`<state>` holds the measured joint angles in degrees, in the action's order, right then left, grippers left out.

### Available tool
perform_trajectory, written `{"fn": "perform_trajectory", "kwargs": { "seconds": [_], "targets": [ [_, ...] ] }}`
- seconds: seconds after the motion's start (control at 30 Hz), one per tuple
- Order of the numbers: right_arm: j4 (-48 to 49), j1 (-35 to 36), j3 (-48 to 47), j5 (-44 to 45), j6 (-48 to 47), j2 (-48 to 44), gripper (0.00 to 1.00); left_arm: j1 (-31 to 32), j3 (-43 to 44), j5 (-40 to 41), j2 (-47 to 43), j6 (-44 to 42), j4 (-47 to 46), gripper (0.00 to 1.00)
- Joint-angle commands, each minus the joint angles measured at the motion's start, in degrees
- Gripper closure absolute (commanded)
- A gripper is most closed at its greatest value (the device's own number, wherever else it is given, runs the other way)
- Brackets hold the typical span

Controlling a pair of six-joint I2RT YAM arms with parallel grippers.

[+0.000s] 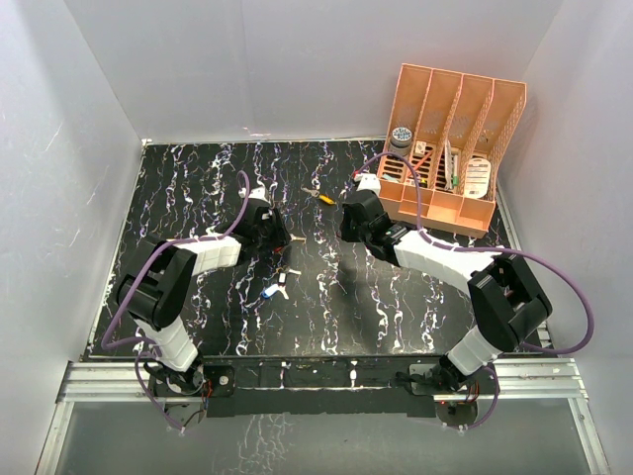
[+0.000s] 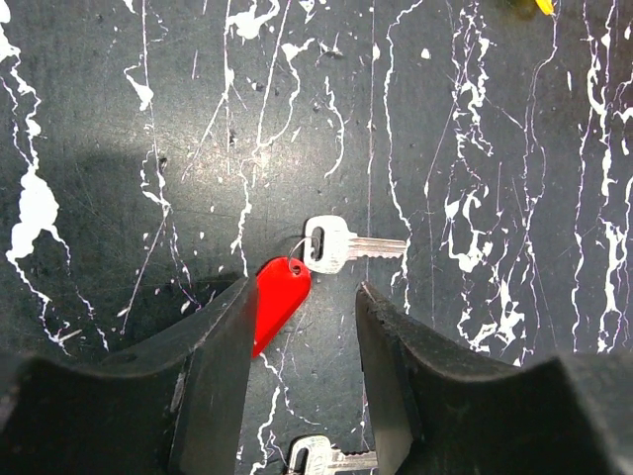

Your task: Put the keys on the keyring

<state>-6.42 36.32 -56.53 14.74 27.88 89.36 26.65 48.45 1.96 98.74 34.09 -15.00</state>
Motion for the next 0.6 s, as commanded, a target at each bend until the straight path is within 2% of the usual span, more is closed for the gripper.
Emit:
{"fn": "perform_trajectory", "kwargs": {
  "seconds": [0.0, 0.57],
  "targets": [
    [2.2, 0.0, -2.9, -0.1, -0.6, 0.0, 1.00, -0.5, 0.6, 0.3, -1.3, -0.8, -1.9, 0.58],
    [2.2, 0.0, -2.8, -0.2, -0.8, -0.1, 1.00, -1.5, 1.3, -1.9, 2.0, -1.8, -5.1, 0.62]
  ]
}}
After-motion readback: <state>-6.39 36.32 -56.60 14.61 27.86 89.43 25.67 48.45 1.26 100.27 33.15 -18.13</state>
